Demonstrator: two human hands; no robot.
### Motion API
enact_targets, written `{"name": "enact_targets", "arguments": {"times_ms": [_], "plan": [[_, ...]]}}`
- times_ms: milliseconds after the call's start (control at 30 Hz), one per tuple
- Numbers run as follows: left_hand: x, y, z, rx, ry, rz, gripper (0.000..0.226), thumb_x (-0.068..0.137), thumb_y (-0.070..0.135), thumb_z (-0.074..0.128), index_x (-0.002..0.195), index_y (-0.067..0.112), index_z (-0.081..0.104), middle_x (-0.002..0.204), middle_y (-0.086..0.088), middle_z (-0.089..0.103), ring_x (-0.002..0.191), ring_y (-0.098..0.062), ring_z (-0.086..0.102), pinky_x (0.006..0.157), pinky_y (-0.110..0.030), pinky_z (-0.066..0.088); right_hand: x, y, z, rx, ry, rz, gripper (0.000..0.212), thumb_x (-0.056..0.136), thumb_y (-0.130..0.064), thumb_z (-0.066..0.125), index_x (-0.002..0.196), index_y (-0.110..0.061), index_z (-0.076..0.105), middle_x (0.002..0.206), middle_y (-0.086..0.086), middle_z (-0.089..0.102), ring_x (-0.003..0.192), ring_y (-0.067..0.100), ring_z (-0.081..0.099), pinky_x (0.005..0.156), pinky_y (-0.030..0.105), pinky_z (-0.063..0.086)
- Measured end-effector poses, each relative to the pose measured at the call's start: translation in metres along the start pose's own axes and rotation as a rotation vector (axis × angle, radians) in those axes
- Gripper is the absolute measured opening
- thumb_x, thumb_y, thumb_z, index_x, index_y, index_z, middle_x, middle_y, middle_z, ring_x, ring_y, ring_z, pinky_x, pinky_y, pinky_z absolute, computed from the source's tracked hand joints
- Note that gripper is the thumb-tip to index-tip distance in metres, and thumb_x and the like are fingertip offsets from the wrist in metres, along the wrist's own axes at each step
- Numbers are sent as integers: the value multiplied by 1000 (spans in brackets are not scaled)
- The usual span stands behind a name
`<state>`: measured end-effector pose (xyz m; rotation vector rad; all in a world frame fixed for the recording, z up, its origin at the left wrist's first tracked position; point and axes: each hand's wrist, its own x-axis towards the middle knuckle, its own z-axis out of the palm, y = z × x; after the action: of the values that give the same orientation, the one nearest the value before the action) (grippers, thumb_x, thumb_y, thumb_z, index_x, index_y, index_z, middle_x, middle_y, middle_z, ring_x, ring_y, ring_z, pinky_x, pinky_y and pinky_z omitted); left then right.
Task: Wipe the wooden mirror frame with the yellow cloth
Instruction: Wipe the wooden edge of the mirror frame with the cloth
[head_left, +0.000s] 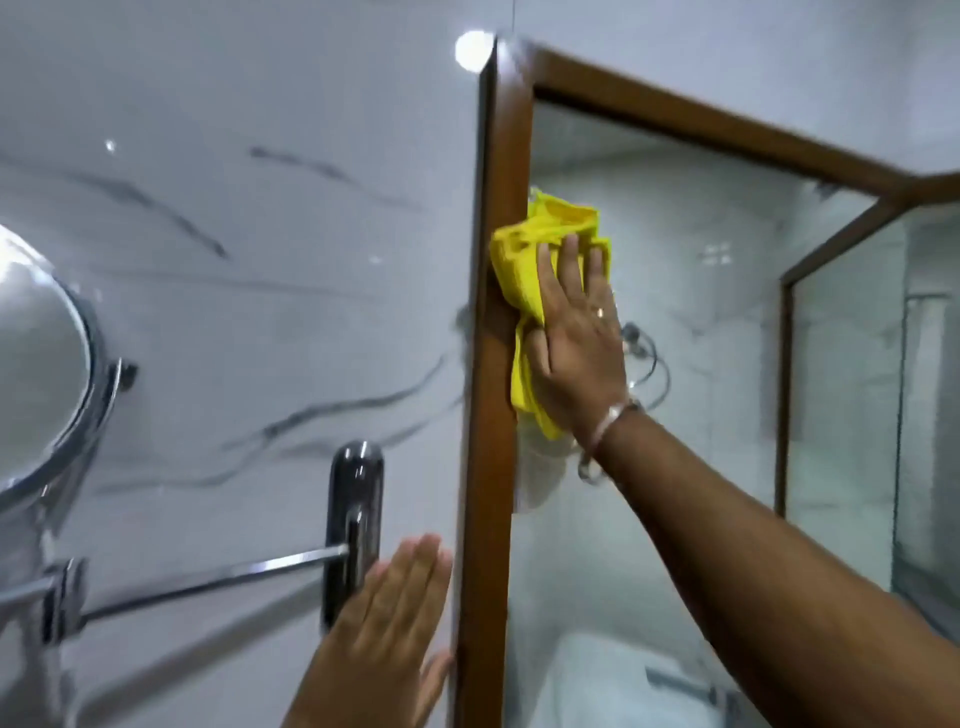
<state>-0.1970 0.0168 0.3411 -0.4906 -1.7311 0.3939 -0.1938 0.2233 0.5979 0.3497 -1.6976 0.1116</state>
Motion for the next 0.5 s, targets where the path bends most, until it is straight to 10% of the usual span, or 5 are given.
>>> {"name": "enact_targets", "arguments": {"times_ms": [233, 500], "plan": [[12, -21, 28, 576, 221, 120, 50, 104, 13, 22, 149, -8, 22, 157, -34, 20, 146, -49, 20, 113, -42, 27, 128, 7, -24, 30, 61, 60, 73, 80, -25, 35, 151, -19, 17, 161, 14, 5, 148, 39, 1, 122, 46, 13], [1, 2, 3, 14, 42, -44, 81, 77, 48, 57, 142, 2, 49, 150, -21, 43, 142, -31, 35, 119, -44, 19, 43, 2, -7, 108, 105, 42, 68, 81, -26, 41, 148, -21, 29, 159, 9, 23, 148, 33, 13, 121, 45, 18]]}}
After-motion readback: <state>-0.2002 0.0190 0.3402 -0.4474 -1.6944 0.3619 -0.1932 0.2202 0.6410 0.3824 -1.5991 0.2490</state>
